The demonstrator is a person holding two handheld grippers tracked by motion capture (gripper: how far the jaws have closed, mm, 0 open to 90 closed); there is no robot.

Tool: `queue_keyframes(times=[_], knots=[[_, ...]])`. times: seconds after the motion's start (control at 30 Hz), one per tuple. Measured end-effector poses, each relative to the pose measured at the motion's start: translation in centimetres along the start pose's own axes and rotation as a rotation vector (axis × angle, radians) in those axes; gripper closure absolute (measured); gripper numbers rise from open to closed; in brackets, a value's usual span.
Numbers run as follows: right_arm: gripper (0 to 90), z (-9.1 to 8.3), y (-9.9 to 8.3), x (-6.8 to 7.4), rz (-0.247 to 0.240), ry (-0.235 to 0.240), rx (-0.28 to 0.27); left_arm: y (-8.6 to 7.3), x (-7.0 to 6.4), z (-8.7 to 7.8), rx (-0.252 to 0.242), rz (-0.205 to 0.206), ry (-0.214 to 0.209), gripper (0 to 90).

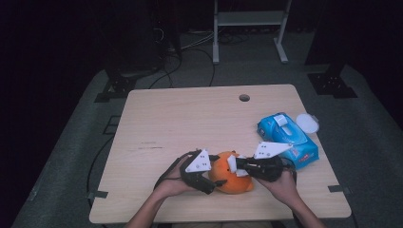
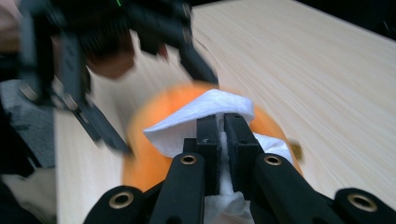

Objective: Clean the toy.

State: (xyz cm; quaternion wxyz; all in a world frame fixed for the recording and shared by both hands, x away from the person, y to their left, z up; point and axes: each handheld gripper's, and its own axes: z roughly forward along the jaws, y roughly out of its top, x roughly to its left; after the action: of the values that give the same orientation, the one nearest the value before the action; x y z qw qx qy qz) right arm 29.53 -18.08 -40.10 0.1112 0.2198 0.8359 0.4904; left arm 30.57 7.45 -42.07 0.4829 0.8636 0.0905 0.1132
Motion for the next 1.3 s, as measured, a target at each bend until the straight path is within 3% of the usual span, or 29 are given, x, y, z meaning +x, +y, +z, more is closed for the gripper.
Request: queue_keyframes(times=[0.03,0.07,0.13,0.23,0.33,0.43,0.5,0.57,0.73,0.83,0.97,1.1,1.3], knots=[[84.6,0.0,-0.6,-0.5,0.033,0.011,-0.001,-0.1,0.3,-0.1,-0.002,-0.027,-0.001,14.2],[84.6,0.0,-0.6,-0.5,0.033,0.011,-0.001,-0.1,0.4,-0.1,-0.004,-0.044,-0.005,14.2],[84.6,-0.1,-0.6,-0.5,0.028,0.009,0.002,-0.4,0.5,0.1,-0.021,-0.058,-0.028,20.8],[84.6,0.0,-0.3,-0.1,0.009,0.005,0.009,-0.3,0.2,0.0,-0.011,-0.028,-0.025,25.7],[84.6,0.2,0.3,0.7,-0.006,0.032,-0.005,0.1,-0.4,0.0,-0.007,0.035,-0.020,28.5],[84.6,0.8,1.4,2.3,-0.060,0.059,-0.015,0.5,-1.3,0.2,0.001,0.124,-0.021,30.2],[84.7,0.9,1.5,2.5,-0.066,0.059,-0.016,0.6,-1.7,0.1,0.006,0.154,-0.025,30.5],[84.7,0.7,1.5,2.2,-0.058,0.052,-0.019,0.5,-1.6,0.1,0.008,0.156,-0.034,31.2],[84.6,0.1,0.3,0.1,0.001,0.004,0.004,-0.3,-1.0,-0.2,0.018,0.115,-0.038,30.9],[84.6,0.1,-0.5,-0.5,0.043,0.023,0.005,-0.4,-0.7,-0.2,0.001,0.095,-0.054,27.2],[84.6,0.8,0.0,0.6,0.016,0.038,0.009,0.4,-0.7,-0.6,-0.060,0.059,-0.064,21.2],[84.5,1.4,0.3,1.3,-0.012,0.046,0.020,0.0,-0.9,-0.1,0.003,0.091,-0.046,25.6],[84.6,1.0,-0.3,0.8,-0.011,0.035,0.038,-1.5,0.5,-0.7,0.009,0.016,-0.046,28.3]])
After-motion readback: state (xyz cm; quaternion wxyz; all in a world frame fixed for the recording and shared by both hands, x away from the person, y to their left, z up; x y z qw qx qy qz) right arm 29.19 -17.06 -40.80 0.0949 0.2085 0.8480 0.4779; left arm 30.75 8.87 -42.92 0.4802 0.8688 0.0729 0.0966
